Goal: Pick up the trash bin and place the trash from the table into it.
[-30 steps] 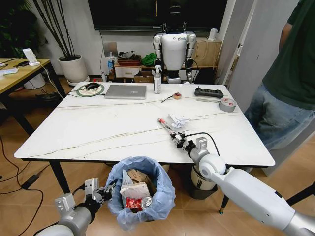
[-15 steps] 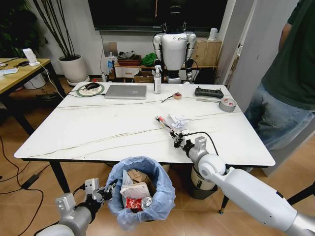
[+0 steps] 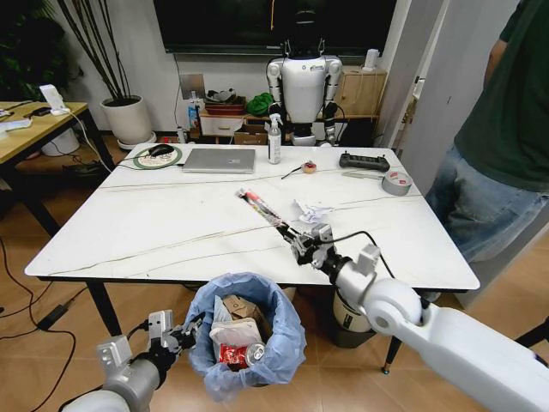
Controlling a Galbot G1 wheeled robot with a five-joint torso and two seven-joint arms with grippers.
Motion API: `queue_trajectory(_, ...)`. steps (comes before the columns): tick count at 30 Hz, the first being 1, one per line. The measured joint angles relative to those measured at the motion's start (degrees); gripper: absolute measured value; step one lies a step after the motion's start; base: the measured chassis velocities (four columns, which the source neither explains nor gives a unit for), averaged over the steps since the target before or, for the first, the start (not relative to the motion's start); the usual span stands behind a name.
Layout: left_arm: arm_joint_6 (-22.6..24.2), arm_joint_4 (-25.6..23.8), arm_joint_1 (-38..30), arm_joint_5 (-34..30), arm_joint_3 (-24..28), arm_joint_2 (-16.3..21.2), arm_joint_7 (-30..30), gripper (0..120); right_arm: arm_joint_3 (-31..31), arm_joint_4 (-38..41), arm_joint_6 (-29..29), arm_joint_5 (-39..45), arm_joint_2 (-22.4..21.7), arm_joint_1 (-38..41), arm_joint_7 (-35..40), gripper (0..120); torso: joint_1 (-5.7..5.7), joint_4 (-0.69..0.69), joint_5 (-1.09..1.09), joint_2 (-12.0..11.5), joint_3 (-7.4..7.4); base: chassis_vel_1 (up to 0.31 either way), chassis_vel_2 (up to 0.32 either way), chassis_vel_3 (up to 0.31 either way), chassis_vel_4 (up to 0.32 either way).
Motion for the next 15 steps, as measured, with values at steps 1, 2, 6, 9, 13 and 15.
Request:
queue_trajectory(1,0.0,-0.1,0.0,-0.1,-0.1,0.0,-0.1,2,0.0,0.7,0.3,-0.5,-0.8,-0.6,-1.0,0,0.00,-0.01,0.00,0.0,0.00,0.000,0.000,0.000,0.000)
queue_trajectory(2,0.0,-0.3,0.0,-0.3,-0.2,0.1,-0.1,2,-0.2,1.8,0.7,-1.5,-1.9,-1.5,-2.2,0,0.00,-0.01,-0.01,0.0,0.00,0.000,0.000,0.000,0.000)
queue_trajectory(6,0.1,-0.7,0.1,-0.7,-0.2,0.2,-0.2,2,-1.5,4.8,1.9,-6.6,-4.8,-3.8,-5.9,0,0.00,-0.02,0.01,0.0,0.00,0.000,0.000,0.000,0.000)
queue_trajectory(9,0.2,-1.1,0.3,-0.7,-0.2,0.1,-0.3,2,-3.1,6.0,2.1,-9.9,-5.9,-4.0,-7.5,0,0.00,-0.01,0.01,0.0,0.00,0.000,0.000,0.000,0.000)
queue_trajectory(13,0.2,-1.4,0.4,-0.8,-0.4,0.0,-0.4,2,-4.3,6.2,2.8,-13.4,-6.5,-3.8,-9.3,0,0.00,-0.01,0.00,0.0,0.00,0.000,0.000,0.000,0.000)
queue_trajectory(15,0.3,-1.4,0.4,-0.8,-0.4,-0.1,-0.6,2,-4.7,5.9,3.0,-14.9,-6.5,-3.6,-10.0,0,0.00,-0.01,0.00,0.0,0.00,0.000,0.000,0.000,0.000)
